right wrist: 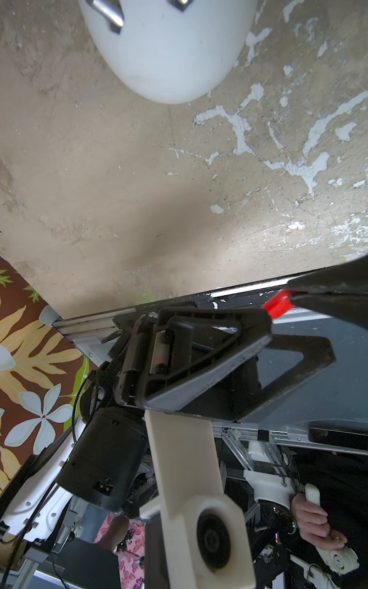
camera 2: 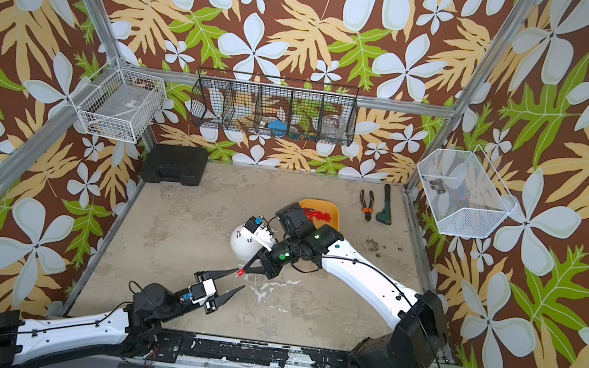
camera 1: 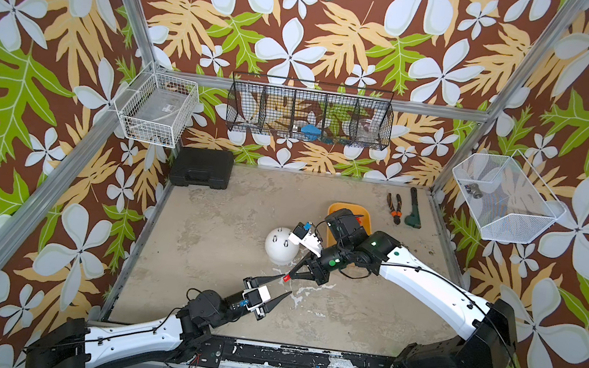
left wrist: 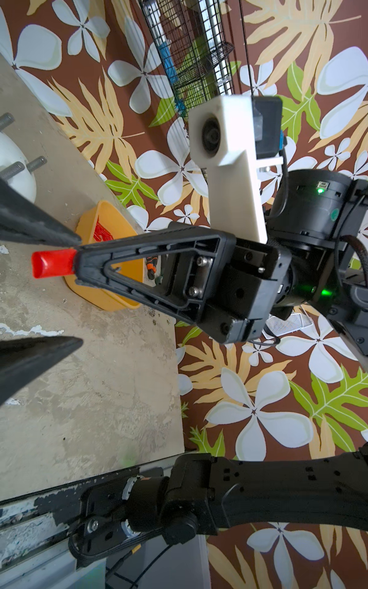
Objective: Cover the protruding screws with screw protection sleeves
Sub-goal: Adjust the screw protection sleeve.
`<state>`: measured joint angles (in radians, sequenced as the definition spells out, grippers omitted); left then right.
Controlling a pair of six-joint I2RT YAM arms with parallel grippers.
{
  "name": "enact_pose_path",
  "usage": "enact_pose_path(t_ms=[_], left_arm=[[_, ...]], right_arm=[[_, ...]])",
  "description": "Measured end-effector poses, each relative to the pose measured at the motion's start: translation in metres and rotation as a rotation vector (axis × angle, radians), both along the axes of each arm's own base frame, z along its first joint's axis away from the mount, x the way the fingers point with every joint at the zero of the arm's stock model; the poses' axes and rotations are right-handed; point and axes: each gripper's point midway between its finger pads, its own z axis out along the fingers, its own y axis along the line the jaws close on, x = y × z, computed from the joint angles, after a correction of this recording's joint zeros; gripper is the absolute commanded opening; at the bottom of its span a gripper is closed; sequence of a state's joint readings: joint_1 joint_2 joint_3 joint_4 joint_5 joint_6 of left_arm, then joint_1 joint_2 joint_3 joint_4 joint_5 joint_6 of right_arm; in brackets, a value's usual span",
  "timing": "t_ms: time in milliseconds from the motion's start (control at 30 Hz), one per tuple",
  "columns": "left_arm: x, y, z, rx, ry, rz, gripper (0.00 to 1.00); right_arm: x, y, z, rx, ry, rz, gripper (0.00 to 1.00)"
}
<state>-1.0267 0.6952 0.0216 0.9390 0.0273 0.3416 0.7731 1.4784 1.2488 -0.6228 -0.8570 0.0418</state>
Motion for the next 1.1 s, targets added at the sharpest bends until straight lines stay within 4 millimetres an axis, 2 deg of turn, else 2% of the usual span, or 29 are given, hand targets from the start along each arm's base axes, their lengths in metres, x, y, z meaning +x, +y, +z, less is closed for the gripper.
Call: enact_pose_path(t_ms=[67,133,233,367,433,467,500,700,867,933,1100], left_arm=[[0.0003,-0.0001,-0.0004,0.001,0.001,0.001,0.36],[0.0015,0.0006,-0.0002,0.000,0.001,0.010,0.35],[0.0024,0.0013,0.0001,0.000,0.000,0.016,0.24],[0.0028,0.0018,0.0007,-0.002,-0.002,0.020,0.23],[0.0034,0.0022,0.0011,-0.004,-0.003,0.024,0.24],[0.0038,0.0026,0.0017,-0.006,-0.004,0.027,0.34],[0.0038,0.0025,0.0017,-0.004,-0.007,0.028,0.37],[0.0048,0.0037,-0.0025,0.005,-0.003,0.037,0.41],[0.0072,0.0049,-0.0037,0.014,-0.011,0.055,0.34],[0.0076,0.0052,-0.0037,0.013,-0.010,0.057,0.27],[0.0092,0.0067,-0.0027,0.011,-0.014,0.070,0.17]], right_arm=[[-0.0005,0.0009,0.0002,0.000,-0.002,0.004,0.00],[-0.0001,0.0007,-0.0004,-0.003,0.002,0.004,0.00],[0.0004,0.0012,-0.0028,-0.013,0.007,0.008,0.00],[-0.0008,0.0009,-0.0038,-0.018,0.009,0.013,0.00],[-0.0006,0.0016,-0.0018,-0.014,0.005,0.014,0.00],[-0.0003,0.0019,-0.0010,-0.013,0.003,0.015,0.00],[-0.0001,0.0020,-0.0006,-0.012,0.002,0.015,0.00],[0.0014,0.0038,0.0019,-0.007,-0.002,0.016,0.00],[0.0015,0.0042,0.0012,-0.007,0.002,0.017,0.00],[0.0013,0.0042,0.0001,-0.010,0.005,0.017,0.00],[-0.0003,0.0039,-0.0002,-0.013,0.014,0.020,0.00]])
